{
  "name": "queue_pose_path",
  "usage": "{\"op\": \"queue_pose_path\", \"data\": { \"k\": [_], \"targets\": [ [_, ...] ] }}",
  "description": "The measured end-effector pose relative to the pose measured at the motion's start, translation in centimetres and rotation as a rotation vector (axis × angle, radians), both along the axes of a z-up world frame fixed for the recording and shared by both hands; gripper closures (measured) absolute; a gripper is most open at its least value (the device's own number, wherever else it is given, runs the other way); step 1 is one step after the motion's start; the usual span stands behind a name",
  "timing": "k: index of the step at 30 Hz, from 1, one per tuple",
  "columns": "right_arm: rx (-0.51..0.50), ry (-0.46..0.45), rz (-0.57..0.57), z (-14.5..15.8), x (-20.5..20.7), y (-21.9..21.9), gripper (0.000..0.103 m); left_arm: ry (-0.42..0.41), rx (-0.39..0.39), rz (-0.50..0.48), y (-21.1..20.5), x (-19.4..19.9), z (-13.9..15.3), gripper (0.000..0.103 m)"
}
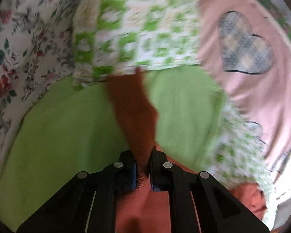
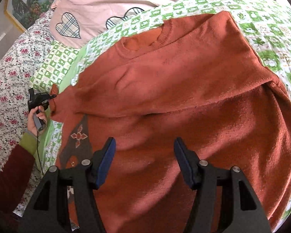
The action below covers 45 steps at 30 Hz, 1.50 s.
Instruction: Fold small clothes
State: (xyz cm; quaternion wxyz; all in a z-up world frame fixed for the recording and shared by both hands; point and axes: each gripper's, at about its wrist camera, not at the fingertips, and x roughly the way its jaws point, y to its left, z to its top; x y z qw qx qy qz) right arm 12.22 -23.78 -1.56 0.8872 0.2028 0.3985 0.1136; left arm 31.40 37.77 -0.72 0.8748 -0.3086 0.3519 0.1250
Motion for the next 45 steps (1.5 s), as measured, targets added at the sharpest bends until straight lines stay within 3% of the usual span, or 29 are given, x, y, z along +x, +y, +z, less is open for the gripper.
{"op": "queue_pose_path", "data": {
  "k": [7, 10, 13, 18, 25, 28, 29, 31, 32, 33, 40, 45],
  "targets": [
    [0.044, -0.035, -0.019, 0.5, -0.8, -0.6, 0.040, -0.167, 0.041, -0.224, -13.3, -2.8, 5.3, 0.095],
    [0.058, -0.054, -0.044, 1.0, -1.9, -1.7, 0.040, -0.217, 0.032, -0.335, -20.6, -3.3, 6.4, 0.095],
    [0.065, -0.072, -0.077, 1.5, -3.1, -3.1, 0.040, -0.240, 0.080, -0.435, -27.7, -3.5, 6.8, 0.095],
    [0.081, -0.092, -0.134, 1.8, -5.0, -5.7, 0.040, -0.214, 0.144, -0.600, -38.8, -2.3, 4.9, 0.095],
    [0.111, -0.091, -0.189, 1.1, -6.3, -7.8, 0.040, -0.083, 0.263, -0.730, -48.4, -0.6, -1.8, 0.094],
    [0.121, -0.090, -0.197, 1.0, -6.2, -8.4, 0.040, -0.033, 0.303, -0.767, -50.0, -0.4, -4.1, 0.086],
    [0.122, -0.090, -0.199, 1.0, -6.1, -8.4, 0.040, -0.027, 0.317, -0.783, -50.4, -0.6, -4.5, 0.078],
    [0.124, -0.093, -0.199, 1.2, -5.9, -8.4, 0.040, -0.035, 0.315, -0.806, -50.5, -1.1, -4.4, 0.064],
    [0.123, -0.095, -0.197, 1.3, -5.8, -8.4, 0.040, -0.035, 0.316, -0.816, -50.3, -1.5, -4.1, 0.046],
    [0.123, -0.098, -0.196, 1.4, -5.7, -8.3, 0.040, -0.040, 0.325, -0.817, -49.9, -2.1, -3.7, 0.036],
    [0.108, -0.119, -0.131, 2.8, -1.8, -6.4, 0.040, -0.059, 0.322, -0.801, -43.8, -7.6, -1.3, 0.026],
    [0.097, -0.130, -0.070, 3.4, 2.5, -5.2, 0.040, -0.023, 0.360, -0.646, -36.1, -11.3, -1.5, 0.026]
  ]
}}
